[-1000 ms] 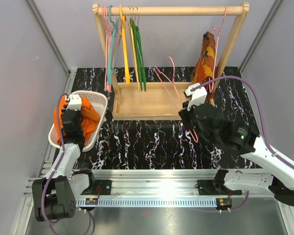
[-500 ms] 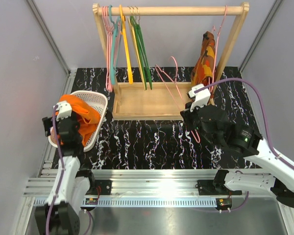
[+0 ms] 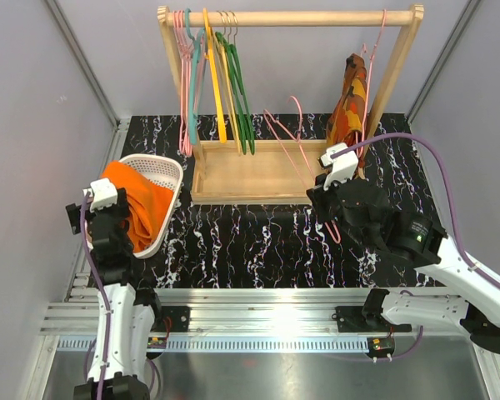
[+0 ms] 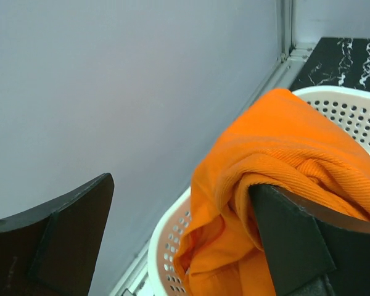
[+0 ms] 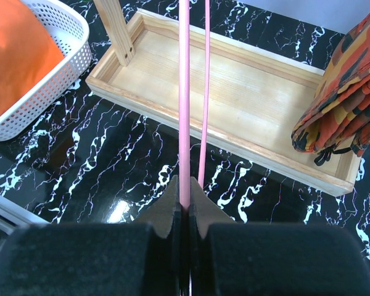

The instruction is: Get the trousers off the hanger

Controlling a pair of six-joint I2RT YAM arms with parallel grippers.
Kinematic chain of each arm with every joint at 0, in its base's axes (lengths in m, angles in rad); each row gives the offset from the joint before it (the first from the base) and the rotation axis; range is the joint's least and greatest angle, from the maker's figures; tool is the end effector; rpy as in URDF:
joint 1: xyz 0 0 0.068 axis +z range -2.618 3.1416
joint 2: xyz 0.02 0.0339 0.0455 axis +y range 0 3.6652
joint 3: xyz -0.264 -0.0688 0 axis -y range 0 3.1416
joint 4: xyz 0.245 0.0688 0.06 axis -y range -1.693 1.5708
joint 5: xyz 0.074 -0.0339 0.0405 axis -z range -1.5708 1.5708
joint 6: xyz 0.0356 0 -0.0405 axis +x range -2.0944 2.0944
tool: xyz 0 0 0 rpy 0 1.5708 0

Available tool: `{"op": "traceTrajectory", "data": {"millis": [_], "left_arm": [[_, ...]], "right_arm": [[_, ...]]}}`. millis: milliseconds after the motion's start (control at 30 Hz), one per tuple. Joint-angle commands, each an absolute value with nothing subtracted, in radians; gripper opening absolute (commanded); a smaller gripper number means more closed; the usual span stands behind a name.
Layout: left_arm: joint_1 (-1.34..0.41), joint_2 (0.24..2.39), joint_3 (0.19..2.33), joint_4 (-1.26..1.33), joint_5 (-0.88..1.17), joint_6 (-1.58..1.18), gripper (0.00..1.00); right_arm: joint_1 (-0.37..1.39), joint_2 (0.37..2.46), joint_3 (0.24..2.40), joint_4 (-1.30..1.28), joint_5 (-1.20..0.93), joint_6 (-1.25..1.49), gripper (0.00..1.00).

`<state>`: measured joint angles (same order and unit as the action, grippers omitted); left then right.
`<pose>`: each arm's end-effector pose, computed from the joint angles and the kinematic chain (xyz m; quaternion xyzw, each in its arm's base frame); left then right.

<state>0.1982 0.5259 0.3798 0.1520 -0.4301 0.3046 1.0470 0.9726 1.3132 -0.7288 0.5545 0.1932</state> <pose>0.1433 0.0439 0.2703 -0.1145 0.6959 0.3181 0.6336 0.1056 0.1454 0.4306 -0.1917 0.7900 0.1266 0.5684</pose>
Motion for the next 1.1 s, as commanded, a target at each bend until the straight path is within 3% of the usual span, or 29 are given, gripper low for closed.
{"op": "traceTrajectory", "data": {"millis": [0,67,167,200,267,300,333,367,400,433,500,533,633,833,1067], "left_arm": [[0.207,0.538,0.463,0.153,-0.455,0.246,0.92],[0.210,0.577,0.477,0.163,-0.546,0.245,0.95],[0.210,0.610,0.474,0.137,-0.482,0.299,0.92],[0.212,0.623,0.462,0.132,-0.476,0.295,0.79],[0.212,0.629,0.445,0.129,-0.374,0.298,0.72],[0.212,0.633,0.437,0.117,-0.318,0.304,0.52],[0.212,0.637,0.430,0.124,-0.283,0.282,0.42],[0.213,0.640,0.422,0.138,-0.278,0.263,0.38],[0.218,0.647,0.416,0.150,-0.278,0.249,0.26],[0.224,0.663,0.402,0.184,-0.288,0.232,0.00],[0.229,0.678,0.391,0.221,-0.304,0.224,0.00],[0.230,0.687,0.393,0.244,-0.290,0.233,0.05],[0.229,0.687,0.413,0.291,-0.210,0.220,0.00],[0.198,0.693,0.531,0.341,-0.117,0.184,0.00],[0.195,0.935,0.917,0.108,0.280,0.118,0.00]], "right_arm": [[1.048,0.960,1.331,-0.692,0.534,0.179,0.00],[1.048,0.968,1.336,-0.690,0.522,0.179,0.00],[1.049,0.968,1.332,-0.687,0.512,0.179,0.00],[1.048,0.968,1.328,-0.683,0.515,0.179,0.00],[1.048,0.966,1.321,-0.680,0.512,0.176,0.00],[1.048,0.966,1.321,-0.683,0.508,0.176,0.00],[1.049,0.965,1.321,-0.683,0.505,0.175,0.00],[1.048,0.965,1.321,-0.686,0.502,0.172,0.00],[1.048,0.963,1.319,-0.684,0.500,0.172,0.00],[1.048,0.959,1.318,-0.684,0.500,0.172,0.00],[1.048,0.953,1.315,-0.686,0.494,0.172,0.00],[1.048,0.945,1.310,-0.686,0.495,0.172,0.00],[1.051,0.933,1.304,-0.681,0.489,0.173,0.00],[1.048,0.940,1.316,-0.678,0.459,0.170,0.00],[1.049,0.931,1.304,-0.673,0.466,0.167,0.00]]}}
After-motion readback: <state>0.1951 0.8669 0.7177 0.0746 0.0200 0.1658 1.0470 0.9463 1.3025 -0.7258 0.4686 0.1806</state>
